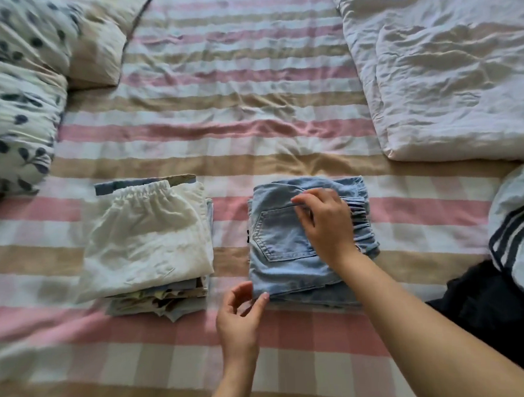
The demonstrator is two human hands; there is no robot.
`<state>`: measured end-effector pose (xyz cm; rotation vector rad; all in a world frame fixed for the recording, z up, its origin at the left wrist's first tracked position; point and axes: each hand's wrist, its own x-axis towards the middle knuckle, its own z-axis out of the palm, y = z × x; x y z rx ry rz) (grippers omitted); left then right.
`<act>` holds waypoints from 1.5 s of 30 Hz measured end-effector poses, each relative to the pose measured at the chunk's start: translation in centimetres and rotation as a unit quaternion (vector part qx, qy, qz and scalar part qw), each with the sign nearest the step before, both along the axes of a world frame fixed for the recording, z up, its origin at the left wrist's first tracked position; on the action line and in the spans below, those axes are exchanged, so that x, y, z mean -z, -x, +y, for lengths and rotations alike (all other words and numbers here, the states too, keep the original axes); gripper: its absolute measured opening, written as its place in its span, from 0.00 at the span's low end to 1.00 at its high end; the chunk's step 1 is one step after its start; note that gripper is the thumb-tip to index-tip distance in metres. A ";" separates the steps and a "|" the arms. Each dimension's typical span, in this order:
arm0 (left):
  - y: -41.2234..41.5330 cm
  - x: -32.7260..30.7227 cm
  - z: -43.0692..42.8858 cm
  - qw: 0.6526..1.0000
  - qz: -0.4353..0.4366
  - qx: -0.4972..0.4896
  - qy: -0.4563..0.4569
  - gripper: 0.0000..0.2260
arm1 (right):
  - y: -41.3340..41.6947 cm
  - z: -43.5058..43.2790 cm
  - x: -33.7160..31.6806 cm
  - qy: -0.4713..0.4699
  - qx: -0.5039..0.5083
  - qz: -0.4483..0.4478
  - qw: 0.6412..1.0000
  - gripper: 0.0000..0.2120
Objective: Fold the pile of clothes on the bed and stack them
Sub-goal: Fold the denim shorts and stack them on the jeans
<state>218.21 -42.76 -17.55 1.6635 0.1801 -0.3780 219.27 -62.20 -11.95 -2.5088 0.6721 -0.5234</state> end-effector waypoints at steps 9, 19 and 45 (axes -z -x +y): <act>-0.4 1.1 -0.7 0.973 -0.212 0.047 -0.081 0.16 | -8.1 -1.3 4.0 -0.056 0.053 0.142 0.987 0.16; -1.5 1.9 1.2 0.933 -0.302 0.110 -0.161 0.12 | -9.5 -1.1 4.8 -0.129 0.151 0.114 0.973 0.09; 13.5 -10.4 -15.8 0.707 -0.363 0.544 -0.268 0.13 | 27.4 -7.6 -4.1 -0.031 0.125 0.193 0.973 0.12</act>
